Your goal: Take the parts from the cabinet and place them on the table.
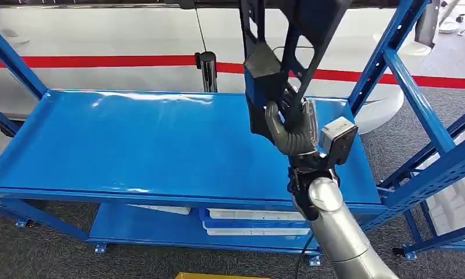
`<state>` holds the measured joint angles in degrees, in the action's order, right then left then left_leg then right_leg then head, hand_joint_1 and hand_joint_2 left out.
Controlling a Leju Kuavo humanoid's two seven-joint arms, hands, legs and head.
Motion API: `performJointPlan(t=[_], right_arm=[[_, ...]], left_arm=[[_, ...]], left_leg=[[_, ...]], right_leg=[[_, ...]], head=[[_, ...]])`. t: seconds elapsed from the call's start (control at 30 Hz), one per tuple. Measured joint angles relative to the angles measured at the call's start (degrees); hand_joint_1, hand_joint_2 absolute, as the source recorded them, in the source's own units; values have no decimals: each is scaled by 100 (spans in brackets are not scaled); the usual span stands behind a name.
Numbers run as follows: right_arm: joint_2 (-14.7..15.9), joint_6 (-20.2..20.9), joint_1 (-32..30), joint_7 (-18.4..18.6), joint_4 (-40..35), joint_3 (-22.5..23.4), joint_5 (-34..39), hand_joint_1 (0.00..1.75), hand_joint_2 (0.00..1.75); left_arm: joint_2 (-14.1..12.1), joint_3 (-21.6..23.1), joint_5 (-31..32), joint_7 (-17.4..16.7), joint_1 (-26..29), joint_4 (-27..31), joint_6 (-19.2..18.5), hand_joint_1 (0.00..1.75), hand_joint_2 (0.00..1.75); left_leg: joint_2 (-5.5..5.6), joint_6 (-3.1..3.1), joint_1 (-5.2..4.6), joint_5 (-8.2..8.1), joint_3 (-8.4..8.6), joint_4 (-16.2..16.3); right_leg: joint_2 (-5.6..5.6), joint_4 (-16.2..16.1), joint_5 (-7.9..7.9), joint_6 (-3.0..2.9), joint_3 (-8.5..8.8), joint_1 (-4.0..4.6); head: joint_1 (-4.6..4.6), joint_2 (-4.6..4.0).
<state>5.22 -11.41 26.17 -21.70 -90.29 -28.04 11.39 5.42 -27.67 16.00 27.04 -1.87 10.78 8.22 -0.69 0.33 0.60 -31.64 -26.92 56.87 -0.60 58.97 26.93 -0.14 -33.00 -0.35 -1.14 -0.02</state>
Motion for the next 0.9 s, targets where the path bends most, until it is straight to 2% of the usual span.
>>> performJointPlan(t=[0.47, 0.7, 0.77, 0.83, 0.87, 0.9], right_arm=[[13, -89, -211, 101, -238, -328, -306, 175, 175], [-42, -79, -211, 107, -282, -378, -319, 175, 175], [-44, -72, -210, 105, -286, -391, -323, 175, 175], [-46, -41, -210, 96, -319, -400, -345, 175, 175], [-44, -26, -217, 81, -354, -400, -354, 175, 175], [-33, -6, -220, 52, -361, -400, -363, 175, 175]], left_arm=[[0, -2, 22, 22, 0, 0, -11, 0, 175], [-22, -2, 22, 26, 0, 0, -28, 0, 175], [-28, -2, 22, 26, 0, 0, -31, 0, 175], [-31, -2, 22, 26, -2, 0, -37, 0, 175], [-28, -2, 20, 26, -8, 0, -41, 0, 175], [-22, -2, 11, 29, -10, 0, -44, 0, 175]], left_leg=[[0, 0, 0, 1, -1, 0], [9, 20, -24, -11, -11, 31], [12, 56, -39, -13, -21, 46], [12, 133, -60, 39, -30, 25], [1, 202, -32, 146, 26, -124], [-27, 219, 13, 219, 103, -221]], right_leg=[[0, 0, 0, 0, 0, 0], [4, -4, -10, 15, 0, -41], [5, -12, -25, 40, 0, -59], [4, -67, -78, 118, 13, -74], [6, -101, -85, 148, 20, -23], [25, -21, -16, 144, -67, -38]], head=[[0, 0], [-2, 0], [-2, 0], [-7, 0], [-5, 0], [15, 0]])
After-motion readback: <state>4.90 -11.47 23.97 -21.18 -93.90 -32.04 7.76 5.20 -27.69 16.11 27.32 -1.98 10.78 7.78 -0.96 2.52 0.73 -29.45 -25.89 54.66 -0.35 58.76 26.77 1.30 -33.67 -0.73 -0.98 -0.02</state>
